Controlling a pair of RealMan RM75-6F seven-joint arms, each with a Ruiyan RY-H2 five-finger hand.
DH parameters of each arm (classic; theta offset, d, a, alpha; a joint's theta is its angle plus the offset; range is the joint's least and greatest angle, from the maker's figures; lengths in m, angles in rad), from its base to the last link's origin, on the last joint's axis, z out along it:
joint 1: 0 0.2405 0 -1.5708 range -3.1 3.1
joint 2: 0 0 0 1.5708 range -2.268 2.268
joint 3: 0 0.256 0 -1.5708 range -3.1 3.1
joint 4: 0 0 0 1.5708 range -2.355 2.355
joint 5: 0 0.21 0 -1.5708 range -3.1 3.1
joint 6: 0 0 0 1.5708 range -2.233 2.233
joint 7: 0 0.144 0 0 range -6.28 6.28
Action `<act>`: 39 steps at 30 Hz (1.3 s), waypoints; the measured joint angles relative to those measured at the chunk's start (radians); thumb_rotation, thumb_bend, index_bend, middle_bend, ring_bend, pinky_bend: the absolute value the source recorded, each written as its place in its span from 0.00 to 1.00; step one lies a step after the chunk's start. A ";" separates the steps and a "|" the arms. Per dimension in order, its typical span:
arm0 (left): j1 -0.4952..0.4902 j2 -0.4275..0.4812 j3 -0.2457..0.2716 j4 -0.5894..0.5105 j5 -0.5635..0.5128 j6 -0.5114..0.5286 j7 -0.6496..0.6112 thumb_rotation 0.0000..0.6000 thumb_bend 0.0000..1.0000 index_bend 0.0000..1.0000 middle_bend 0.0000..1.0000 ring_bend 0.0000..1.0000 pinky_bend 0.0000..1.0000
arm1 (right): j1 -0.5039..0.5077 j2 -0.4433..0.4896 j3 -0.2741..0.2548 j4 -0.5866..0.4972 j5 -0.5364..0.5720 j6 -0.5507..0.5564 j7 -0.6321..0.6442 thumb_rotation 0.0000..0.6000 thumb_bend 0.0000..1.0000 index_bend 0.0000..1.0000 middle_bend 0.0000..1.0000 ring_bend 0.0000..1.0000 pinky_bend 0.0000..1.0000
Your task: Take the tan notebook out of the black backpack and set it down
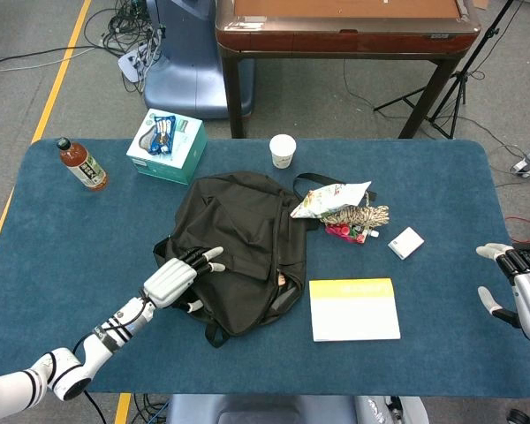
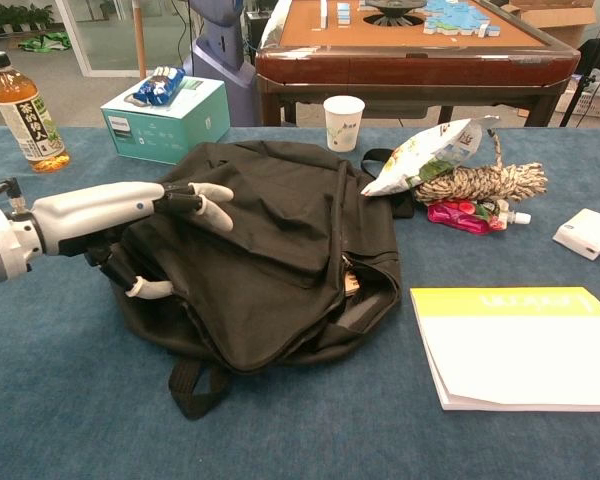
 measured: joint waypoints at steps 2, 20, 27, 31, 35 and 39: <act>-0.006 -0.018 -0.010 0.009 -0.018 -0.002 0.011 1.00 0.28 0.32 0.02 0.00 0.04 | -0.003 0.000 -0.001 0.005 0.000 0.002 0.005 1.00 0.31 0.30 0.28 0.29 0.40; -0.043 -0.067 -0.081 0.009 -0.139 -0.004 0.080 1.00 0.65 0.67 0.07 0.02 0.05 | -0.010 -0.016 -0.010 0.047 -0.021 0.003 0.052 1.00 0.31 0.30 0.28 0.29 0.40; -0.070 -0.060 -0.172 -0.033 -0.242 -0.018 0.079 1.00 0.68 0.71 0.12 0.04 0.04 | 0.016 -0.017 -0.028 0.029 -0.100 -0.021 0.051 1.00 0.31 0.30 0.28 0.29 0.40; -0.090 -0.056 -0.224 -0.070 -0.315 -0.036 0.093 1.00 0.68 0.71 0.12 0.04 0.05 | 0.054 -0.018 -0.049 0.001 -0.171 -0.077 0.060 1.00 0.31 0.30 0.28 0.29 0.40; -0.112 -0.047 -0.276 -0.111 -0.399 -0.058 0.115 1.00 0.68 0.71 0.12 0.04 0.04 | 0.110 -0.019 -0.067 -0.032 -0.229 -0.157 0.077 1.00 0.31 0.30 0.28 0.29 0.40; -0.129 -0.032 -0.314 -0.148 -0.479 -0.078 0.137 1.00 0.68 0.71 0.12 0.04 0.04 | 0.179 -0.022 -0.079 -0.067 -0.271 -0.254 0.098 1.00 0.31 0.30 0.28 0.29 0.40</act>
